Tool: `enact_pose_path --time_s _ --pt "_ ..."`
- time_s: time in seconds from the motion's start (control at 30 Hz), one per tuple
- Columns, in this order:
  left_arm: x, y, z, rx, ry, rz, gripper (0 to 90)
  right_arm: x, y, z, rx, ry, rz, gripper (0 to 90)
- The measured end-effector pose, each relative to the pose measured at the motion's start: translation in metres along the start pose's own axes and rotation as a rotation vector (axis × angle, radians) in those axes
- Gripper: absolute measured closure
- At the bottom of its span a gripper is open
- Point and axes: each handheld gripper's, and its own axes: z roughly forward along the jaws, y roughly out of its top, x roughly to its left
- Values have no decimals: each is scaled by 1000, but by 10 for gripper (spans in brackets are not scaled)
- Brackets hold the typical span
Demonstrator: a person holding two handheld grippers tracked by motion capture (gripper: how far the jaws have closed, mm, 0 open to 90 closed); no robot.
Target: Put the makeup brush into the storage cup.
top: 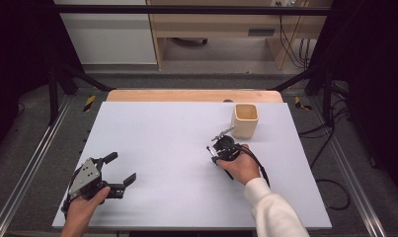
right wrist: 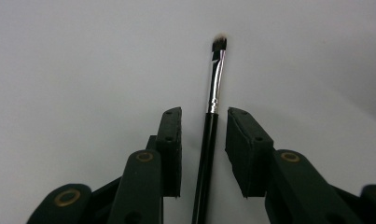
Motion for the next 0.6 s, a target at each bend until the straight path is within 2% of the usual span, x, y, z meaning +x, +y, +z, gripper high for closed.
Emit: enact_pose_path --time_s 0.27,0.4,0.5,0.6 --pt "0 0 1 2 -1 3 17 0 0 3 1 -7 19 703" --pt "-1 0 1 3 -2 4 17 -2 -1 4 -9 -11 9 707" --pt "-1 0 1 7 -3 6 17 -1 0 5 -1 -6 41 714" --pt "-1 0 1 8 -4 7 17 -1 -1 6 4 -6 34 715"
